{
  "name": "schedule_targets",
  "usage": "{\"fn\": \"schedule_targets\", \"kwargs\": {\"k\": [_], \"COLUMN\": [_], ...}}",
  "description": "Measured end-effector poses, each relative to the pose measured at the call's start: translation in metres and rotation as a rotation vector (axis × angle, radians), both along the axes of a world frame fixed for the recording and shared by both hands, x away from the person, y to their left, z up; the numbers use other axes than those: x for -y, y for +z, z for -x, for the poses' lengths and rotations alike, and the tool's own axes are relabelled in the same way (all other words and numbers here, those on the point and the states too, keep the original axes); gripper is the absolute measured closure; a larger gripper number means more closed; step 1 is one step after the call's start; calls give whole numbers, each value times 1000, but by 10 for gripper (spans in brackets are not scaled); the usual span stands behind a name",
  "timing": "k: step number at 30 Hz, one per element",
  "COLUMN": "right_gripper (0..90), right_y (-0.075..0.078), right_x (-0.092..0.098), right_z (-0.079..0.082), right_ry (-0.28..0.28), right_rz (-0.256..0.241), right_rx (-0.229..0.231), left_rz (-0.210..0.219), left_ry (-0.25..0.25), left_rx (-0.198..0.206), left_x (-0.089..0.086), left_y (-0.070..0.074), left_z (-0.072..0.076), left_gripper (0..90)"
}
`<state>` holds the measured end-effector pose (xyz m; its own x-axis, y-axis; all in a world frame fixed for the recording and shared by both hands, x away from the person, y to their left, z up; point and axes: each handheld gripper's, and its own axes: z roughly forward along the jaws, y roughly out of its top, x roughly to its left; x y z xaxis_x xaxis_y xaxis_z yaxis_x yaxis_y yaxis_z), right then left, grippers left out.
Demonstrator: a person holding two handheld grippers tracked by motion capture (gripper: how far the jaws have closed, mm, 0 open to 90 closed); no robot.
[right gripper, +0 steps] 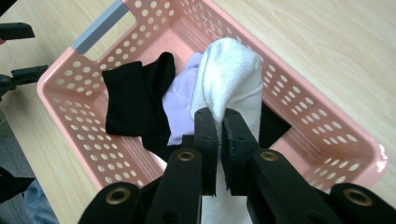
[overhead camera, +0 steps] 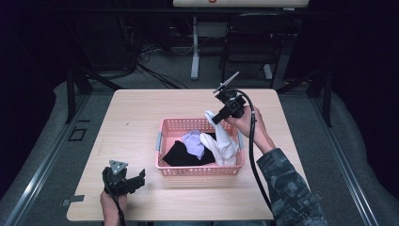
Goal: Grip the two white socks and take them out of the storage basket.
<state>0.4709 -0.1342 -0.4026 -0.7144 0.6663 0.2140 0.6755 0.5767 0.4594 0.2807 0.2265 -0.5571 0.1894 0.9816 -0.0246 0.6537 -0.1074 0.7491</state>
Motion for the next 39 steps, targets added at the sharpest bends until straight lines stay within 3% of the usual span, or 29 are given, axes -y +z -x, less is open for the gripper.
{"fn": "schedule_targets", "kwargs": {"k": [9,24,29,39], "right_gripper": [857,859,859,859], "right_y": [21,51,59,74], "right_x": [-9,-14,-9,21], "right_z": [0,0,1,7], "right_ry": [38,46,37,-16], "right_rz": [68,110,118,123], "right_rx": [18,49,57,77], "left_rz": [3,7,6,6], "left_ry": [-5,-7,-7,-6], "left_rx": [0,2,3,2], "left_x": [1,1,1,1], "left_y": [0,0,0,0], "left_z": [0,0,0,0], "left_gripper": [152,152,152,152]}}
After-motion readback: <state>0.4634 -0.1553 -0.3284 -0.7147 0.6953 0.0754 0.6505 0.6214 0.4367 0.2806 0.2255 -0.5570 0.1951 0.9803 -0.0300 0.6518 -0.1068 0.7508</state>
